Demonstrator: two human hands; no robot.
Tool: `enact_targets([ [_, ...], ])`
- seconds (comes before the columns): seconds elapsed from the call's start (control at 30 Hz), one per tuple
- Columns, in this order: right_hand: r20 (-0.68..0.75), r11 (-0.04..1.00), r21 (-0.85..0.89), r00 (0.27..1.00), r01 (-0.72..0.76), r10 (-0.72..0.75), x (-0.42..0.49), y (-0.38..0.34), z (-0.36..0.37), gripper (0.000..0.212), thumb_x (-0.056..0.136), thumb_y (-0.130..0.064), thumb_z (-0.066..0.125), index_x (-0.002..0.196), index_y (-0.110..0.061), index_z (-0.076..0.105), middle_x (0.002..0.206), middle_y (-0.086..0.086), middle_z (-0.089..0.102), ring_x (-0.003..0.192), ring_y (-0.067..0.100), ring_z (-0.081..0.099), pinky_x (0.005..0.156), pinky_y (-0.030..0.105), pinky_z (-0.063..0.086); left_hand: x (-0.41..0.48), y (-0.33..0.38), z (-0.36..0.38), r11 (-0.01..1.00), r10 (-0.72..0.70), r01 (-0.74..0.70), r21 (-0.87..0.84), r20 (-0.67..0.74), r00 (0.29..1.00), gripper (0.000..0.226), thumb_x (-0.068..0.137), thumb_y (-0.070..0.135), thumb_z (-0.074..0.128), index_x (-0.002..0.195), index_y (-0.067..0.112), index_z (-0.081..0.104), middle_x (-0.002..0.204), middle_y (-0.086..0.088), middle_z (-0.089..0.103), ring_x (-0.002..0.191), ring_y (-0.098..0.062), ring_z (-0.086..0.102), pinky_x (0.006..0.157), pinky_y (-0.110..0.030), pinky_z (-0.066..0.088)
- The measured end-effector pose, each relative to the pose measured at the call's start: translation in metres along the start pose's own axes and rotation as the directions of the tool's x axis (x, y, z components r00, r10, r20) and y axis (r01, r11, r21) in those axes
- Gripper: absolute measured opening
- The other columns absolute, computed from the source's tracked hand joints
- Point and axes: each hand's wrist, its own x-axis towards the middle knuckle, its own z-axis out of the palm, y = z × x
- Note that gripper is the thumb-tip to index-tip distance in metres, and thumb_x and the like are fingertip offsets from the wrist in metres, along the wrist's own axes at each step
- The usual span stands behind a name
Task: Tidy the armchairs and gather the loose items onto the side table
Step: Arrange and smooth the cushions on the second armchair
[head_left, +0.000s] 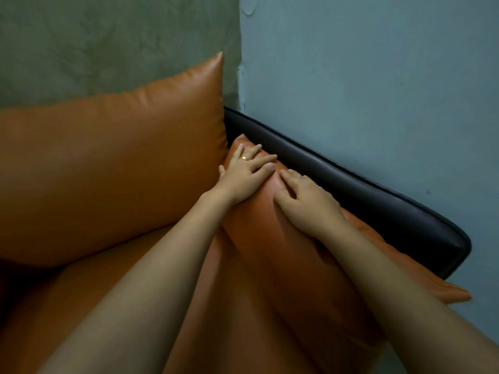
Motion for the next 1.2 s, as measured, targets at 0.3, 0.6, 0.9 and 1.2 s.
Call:
enact_targets([
  [0.3,0.039,0.988,-0.152,0.999,0.01,-0.004,-0.002,-0.004,0.011,0.062,0.102,-0.052,0.026,0.159,-0.03,0.02,0.166,-0.007,0.02,0.153,0.016,0.017,0.121,0.037,0.018,0.05,-0.039,-0.003,0.977,0.005,-0.038,0.209,0.156,0.988,0.065,0.083,0.082,0.026,0.142,0.056,0.04,0.161,0.017,0.026,0.152,-0.01,0.006,0.119,-0.063,0.007],
  [0.6,0.073,0.972,-0.227,0.994,-0.058,0.076,-0.102,0.034,-0.025,0.064,0.102,-0.06,0.018,0.159,-0.037,0.003,0.167,-0.016,0.004,0.154,0.008,0.006,0.123,0.035,0.011,0.055,-0.024,-0.021,0.923,-0.13,0.036,0.384,0.221,0.967,0.068,0.099,0.065,0.023,0.157,0.031,0.021,0.167,0.007,0.009,0.153,-0.014,-0.007,0.122,-0.054,0.003],
  [0.9,-0.115,0.944,-0.266,0.979,-0.194,0.168,-0.144,0.043,-0.024,0.065,0.1,-0.06,0.02,0.158,-0.031,0.023,0.161,-0.003,0.033,0.137,0.025,0.043,0.107,0.043,0.036,-0.04,0.061,0.006,0.932,0.049,-0.142,0.332,0.273,0.961,0.056,0.098,0.063,0.028,0.149,0.043,0.034,0.164,0.012,0.019,0.153,-0.02,0.007,0.112,-0.073,0.009],
  [1.2,-0.285,0.968,-0.2,0.954,-0.151,0.09,-0.171,0.059,0.005,0.066,0.099,-0.055,0.02,0.155,-0.023,0.035,0.159,0.0,0.038,0.146,0.023,0.033,0.12,0.044,0.021,-0.083,0.069,0.047,0.965,0.137,-0.134,0.227,0.001,0.991,0.052,0.101,0.057,0.024,0.148,0.041,0.039,0.163,0.01,0.023,0.153,-0.014,0.006,0.12,-0.056,-0.002],
])
